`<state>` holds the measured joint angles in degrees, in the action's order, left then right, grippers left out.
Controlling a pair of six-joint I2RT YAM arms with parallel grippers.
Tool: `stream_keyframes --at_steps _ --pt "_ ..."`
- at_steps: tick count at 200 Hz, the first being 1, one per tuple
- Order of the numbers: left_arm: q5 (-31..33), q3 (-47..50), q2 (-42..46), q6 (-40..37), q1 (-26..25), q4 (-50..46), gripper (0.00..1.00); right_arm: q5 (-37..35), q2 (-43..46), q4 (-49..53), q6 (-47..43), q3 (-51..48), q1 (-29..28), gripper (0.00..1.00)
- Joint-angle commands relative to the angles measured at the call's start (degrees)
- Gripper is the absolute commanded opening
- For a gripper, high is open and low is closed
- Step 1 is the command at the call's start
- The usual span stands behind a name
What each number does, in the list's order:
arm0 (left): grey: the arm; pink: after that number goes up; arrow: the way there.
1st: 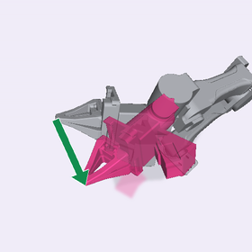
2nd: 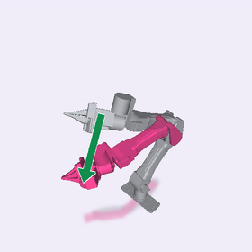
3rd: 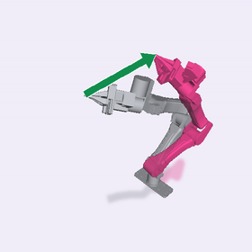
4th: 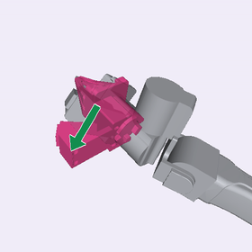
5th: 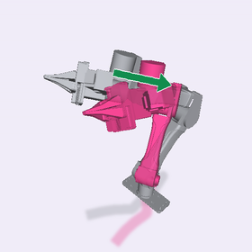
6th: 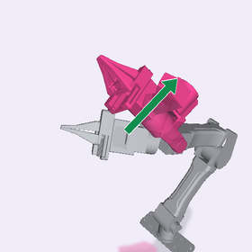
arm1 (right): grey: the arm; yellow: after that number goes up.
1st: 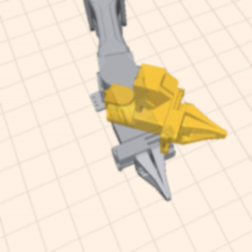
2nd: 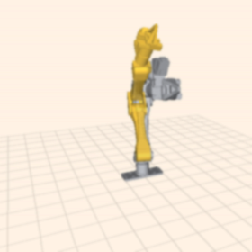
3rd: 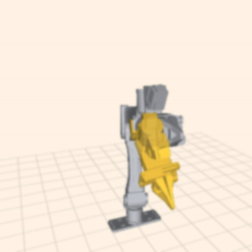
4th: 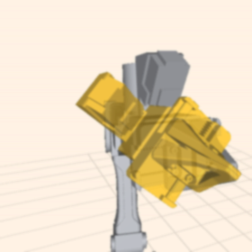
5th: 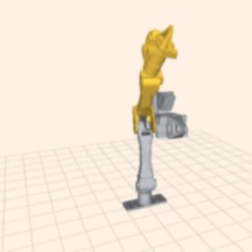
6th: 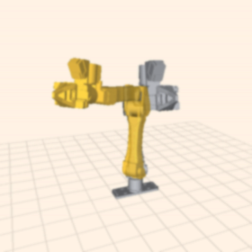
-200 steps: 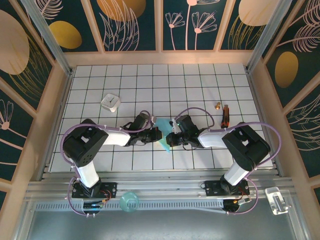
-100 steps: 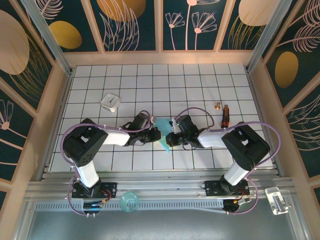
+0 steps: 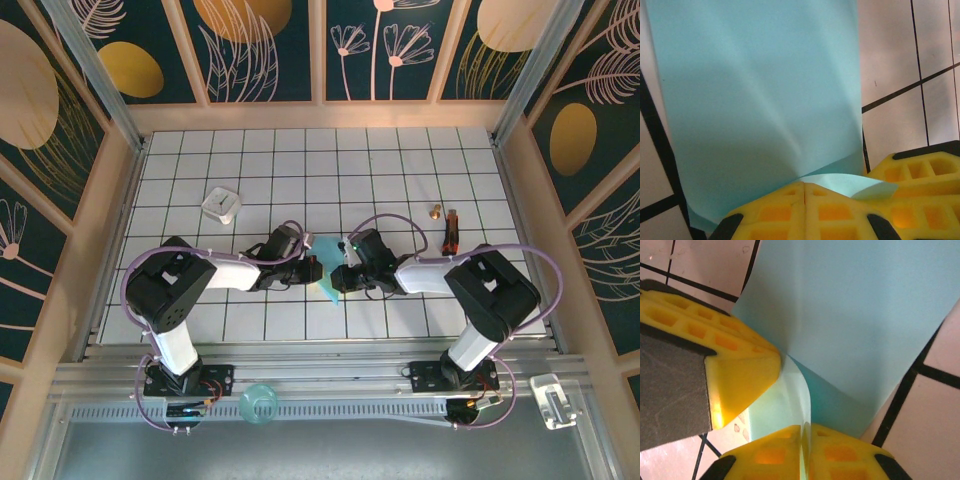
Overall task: Fold a paper plane with a square sheet of paper (pick it up from the middle)
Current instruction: Third fold the triangle at the center of the table.
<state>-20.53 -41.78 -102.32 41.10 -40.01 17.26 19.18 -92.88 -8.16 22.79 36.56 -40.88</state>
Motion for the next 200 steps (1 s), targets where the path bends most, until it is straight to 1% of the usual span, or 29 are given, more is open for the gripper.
stream_keyframes --at_steps 1,36,55,72,96,123,160,200 --pt "4.7 1.2 -4.0 -2.8 0.5 -8.5 0.0 -3.7 3.0 11.8 -1.3 -0.9 1.1 0.15" --pt "5.3 0.9 -4.1 -2.8 0.5 -8.6 0.0 -4.4 10.8 16.0 -1.3 -1.5 1.3 0.2" --pt "5.7 1.0 -4.0 -2.9 0.5 -8.6 0.0 -1.5 14.8 15.0 -0.9 -2.7 0.3 0.21" --pt "5.5 0.9 -4.2 -2.8 0.5 -8.6 0.0 1.5 15.9 12.4 0.3 -3.2 -1.9 0.2" --pt "5.5 0.8 -4.4 -2.7 0.5 -8.6 0.0 2.9 14.1 9.6 0.9 -2.0 -5.4 0.15" --pt "5.6 0.7 -4.5 -2.7 0.5 -8.5 0.0 3.8 9.4 8.1 0.6 1.1 -7.7 0.11" --pt "5.3 0.6 -4.6 -2.6 0.5 -8.6 0.0 4.3 4.5 8.8 -1.3 4.8 -8.2 0.08" --pt "5.4 0.3 -4.4 -2.9 0.5 -9.0 0.0 2.1 0.9 11.8 -3.7 5.6 -7.4 0.05"
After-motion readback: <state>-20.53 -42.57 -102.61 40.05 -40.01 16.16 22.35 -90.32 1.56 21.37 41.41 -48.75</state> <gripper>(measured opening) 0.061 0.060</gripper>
